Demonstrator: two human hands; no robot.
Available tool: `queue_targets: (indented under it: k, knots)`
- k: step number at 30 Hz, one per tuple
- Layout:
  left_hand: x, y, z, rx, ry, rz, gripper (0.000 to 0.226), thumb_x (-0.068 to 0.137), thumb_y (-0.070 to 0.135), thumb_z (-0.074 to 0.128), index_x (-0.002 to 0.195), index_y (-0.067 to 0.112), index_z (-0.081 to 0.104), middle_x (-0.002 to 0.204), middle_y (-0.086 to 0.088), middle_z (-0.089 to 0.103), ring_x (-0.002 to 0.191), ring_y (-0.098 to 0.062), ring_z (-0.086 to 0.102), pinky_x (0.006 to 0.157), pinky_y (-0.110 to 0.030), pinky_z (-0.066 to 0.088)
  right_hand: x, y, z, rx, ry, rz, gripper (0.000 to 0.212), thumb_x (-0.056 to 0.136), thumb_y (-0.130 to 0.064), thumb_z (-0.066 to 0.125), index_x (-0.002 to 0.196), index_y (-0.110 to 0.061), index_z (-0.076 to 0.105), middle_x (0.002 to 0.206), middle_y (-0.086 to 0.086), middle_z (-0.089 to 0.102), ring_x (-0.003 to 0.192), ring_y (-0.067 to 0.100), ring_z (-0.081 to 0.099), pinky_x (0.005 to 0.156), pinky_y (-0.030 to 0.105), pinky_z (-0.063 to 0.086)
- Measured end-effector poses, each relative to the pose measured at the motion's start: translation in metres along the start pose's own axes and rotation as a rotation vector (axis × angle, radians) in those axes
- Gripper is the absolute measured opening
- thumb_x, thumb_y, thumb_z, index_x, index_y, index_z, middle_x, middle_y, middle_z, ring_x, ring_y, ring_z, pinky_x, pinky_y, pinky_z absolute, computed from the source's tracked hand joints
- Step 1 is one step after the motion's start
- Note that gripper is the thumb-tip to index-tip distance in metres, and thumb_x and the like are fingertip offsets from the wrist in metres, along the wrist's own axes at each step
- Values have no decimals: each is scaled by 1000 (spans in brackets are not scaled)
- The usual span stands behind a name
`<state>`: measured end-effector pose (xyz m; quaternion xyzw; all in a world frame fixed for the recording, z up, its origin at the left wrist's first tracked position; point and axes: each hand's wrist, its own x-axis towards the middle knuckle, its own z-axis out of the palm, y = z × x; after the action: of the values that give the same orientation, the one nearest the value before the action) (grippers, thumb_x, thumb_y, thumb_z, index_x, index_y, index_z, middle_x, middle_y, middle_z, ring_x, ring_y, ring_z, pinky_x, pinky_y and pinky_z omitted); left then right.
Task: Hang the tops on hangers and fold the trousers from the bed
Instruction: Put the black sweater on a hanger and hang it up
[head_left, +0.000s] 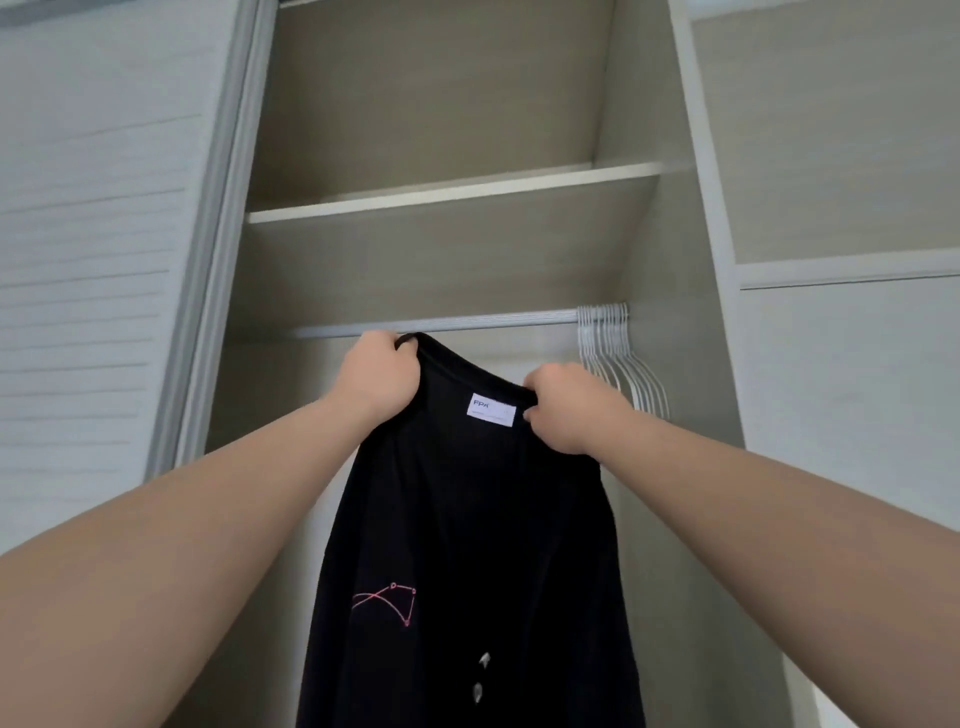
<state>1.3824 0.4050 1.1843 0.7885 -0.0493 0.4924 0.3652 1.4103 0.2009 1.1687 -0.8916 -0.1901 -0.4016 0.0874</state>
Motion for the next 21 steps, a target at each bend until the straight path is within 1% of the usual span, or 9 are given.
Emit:
queue_targets:
  k: [2, 5, 7, 9, 10, 13, 15, 19, 21]
  knots:
    - [14, -7, 15, -59, -29, -16, 29, 104, 21, 41, 83, 8, 54, 73, -4, 49, 74, -26, 47, 65, -33, 34, 11, 0, 11, -43, 10, 33, 17, 92, -13, 55, 107, -15, 63, 105, 7, 64, 91, 31, 62, 73, 34, 50]
    - [27, -19, 37, -136, -80, -58, 27, 102, 19, 43, 79, 8, 52, 75, -9, 50, 76, -27, 49, 65, -33, 34, 29, 3, 23, -168, 148, 57, 23, 91, -8, 49, 110, -16, 59, 111, 7, 63, 90, 29, 55, 70, 33, 41]
    - [30, -27, 54, -135, -104, -68, 27, 101, 19, 46, 87, 2, 61, 83, -14, 60, 86, -34, 61, 70, -34, 41, 42, 8, 29, -266, 197, 75, 25, 91, -12, 50, 116, -15, 54, 118, 8, 60, 104, 31, 54, 74, 34, 39]
    - [31, -35, 67, -112, -133, -71, 28, 100, 19, 48, 93, -2, 65, 97, -22, 68, 96, -38, 65, 76, -37, 47, 55, 16, 35, -345, 175, 136, 34, 92, -19, 52, 125, -13, 50, 128, 11, 55, 121, 34, 49, 86, 39, 41]
    - [32, -39, 72, -96, -145, -67, 28, 100, 20, 47, 91, -1, 64, 99, -23, 68, 96, -38, 65, 76, -36, 46, 62, 20, 38, -378, 152, 183, 40, 92, -23, 53, 130, -13, 47, 133, 11, 52, 126, 34, 46, 92, 41, 41]
    - [37, -46, 82, -31, -154, -57, 29, 101, 21, 46, 77, 6, 54, 88, -17, 63, 88, -37, 61, 72, -32, 42, 80, 34, 50, -470, 133, 301, 53, 92, -28, 55, 141, -14, 40, 143, 13, 44, 133, 34, 40, 101, 43, 37]
    - [42, -48, 84, -6, -155, -55, 31, 101, 20, 45, 72, 9, 48, 80, -12, 57, 83, -36, 57, 70, -31, 40, 89, 47, 56, -542, 163, 328, 49, 94, -24, 51, 141, -15, 41, 143, 13, 44, 132, 34, 41, 101, 42, 36]
    - [52, -47, 85, 19, -146, -36, 25, 101, 20, 43, 86, 5, 55, 84, -12, 57, 83, -35, 55, 70, -31, 39, 99, 75, 63, -651, 191, 348, 42, 97, -15, 47, 138, -17, 48, 139, 11, 49, 128, 33, 46, 97, 39, 37]
    - [56, -48, 86, 20, -148, -24, 26, 101, 20, 43, 81, 8, 52, 80, -9, 57, 79, -33, 55, 66, -32, 39, 102, 85, 67, -685, 185, 340, 41, 94, -14, 50, 135, -17, 51, 136, 9, 53, 124, 32, 50, 94, 38, 40]
